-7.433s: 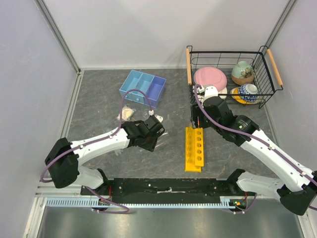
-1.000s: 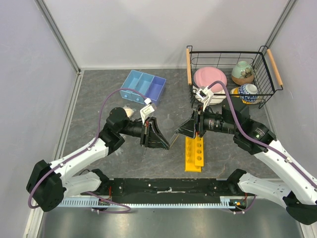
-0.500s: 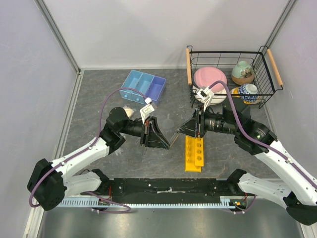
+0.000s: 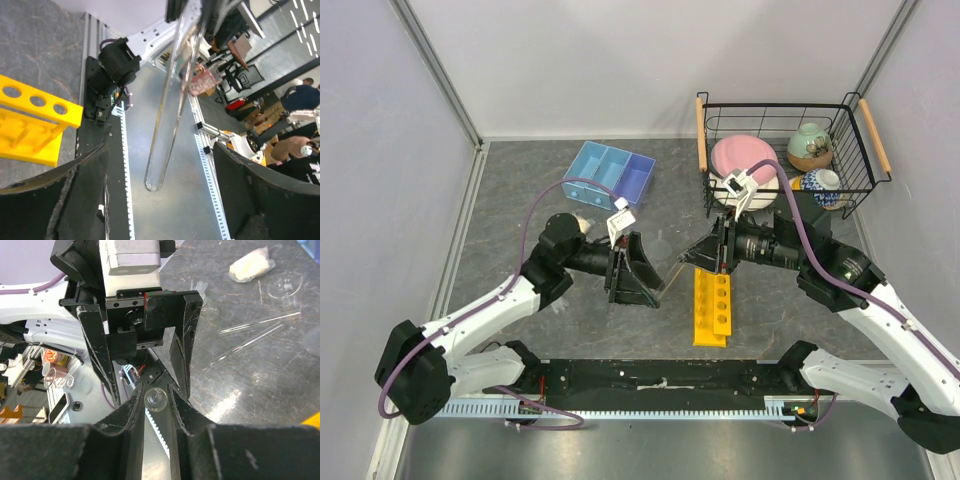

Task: Organize the chemistry lab equipment

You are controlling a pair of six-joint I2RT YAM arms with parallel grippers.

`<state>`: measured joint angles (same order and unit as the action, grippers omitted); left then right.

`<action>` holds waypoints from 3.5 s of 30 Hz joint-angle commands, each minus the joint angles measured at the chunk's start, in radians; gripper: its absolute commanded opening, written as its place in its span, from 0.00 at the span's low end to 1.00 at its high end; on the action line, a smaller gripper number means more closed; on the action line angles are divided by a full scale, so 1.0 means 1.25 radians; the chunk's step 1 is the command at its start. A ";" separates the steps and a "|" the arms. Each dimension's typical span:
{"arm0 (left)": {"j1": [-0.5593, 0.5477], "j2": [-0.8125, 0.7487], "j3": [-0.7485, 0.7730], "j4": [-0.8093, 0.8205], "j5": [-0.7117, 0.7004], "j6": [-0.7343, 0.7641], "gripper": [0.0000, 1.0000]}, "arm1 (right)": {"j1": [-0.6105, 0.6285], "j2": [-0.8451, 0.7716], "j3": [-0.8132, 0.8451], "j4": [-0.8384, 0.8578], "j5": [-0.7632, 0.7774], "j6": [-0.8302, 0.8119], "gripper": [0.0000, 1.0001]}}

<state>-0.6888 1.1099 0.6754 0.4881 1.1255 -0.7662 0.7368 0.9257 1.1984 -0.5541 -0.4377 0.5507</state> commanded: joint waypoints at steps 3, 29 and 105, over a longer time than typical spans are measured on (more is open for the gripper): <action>0.005 -0.003 0.195 -0.467 -0.191 0.214 0.96 | 0.001 0.025 0.095 -0.096 0.108 -0.071 0.21; 0.004 -0.077 0.245 -0.875 -0.704 0.290 0.93 | 0.001 0.168 0.015 -0.167 0.830 -0.137 0.22; 0.004 -0.211 0.191 -0.883 -0.724 0.348 0.93 | 0.019 0.206 -0.259 0.101 0.847 -0.020 0.22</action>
<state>-0.6857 0.8555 0.9092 -0.6483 0.2359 -0.3748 0.7414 1.1610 0.8227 -0.4198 0.5941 0.5308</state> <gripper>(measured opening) 0.927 0.265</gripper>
